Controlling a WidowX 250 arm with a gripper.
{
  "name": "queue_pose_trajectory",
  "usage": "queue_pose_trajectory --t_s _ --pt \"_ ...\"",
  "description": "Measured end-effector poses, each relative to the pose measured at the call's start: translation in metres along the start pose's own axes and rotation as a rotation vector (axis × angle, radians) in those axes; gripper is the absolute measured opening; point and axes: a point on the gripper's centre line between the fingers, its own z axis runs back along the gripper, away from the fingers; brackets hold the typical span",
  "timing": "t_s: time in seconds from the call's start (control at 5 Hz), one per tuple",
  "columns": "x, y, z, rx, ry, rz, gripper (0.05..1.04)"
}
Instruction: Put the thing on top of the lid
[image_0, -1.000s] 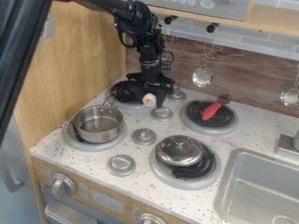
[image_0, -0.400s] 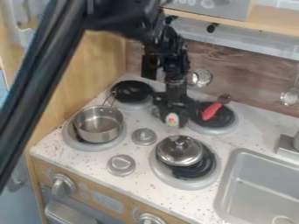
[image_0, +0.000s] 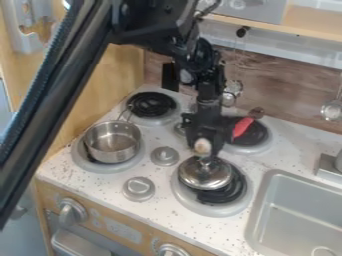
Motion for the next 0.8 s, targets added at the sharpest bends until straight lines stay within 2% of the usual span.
queue_pose_trajectory --t_s 0.2,0.4,0.6,0.8 --pt "0.0 0.001 0.0 0.01 0.001 0.003 1.012" --pt "-0.004 0.002 0.01 0.019 0.019 0.012 1.005" --pt "-0.001 0.002 0.044 0.037 -0.018 0.033 0.998" --pt "-0.008 0.002 0.055 0.045 0.004 0.041 0.998"
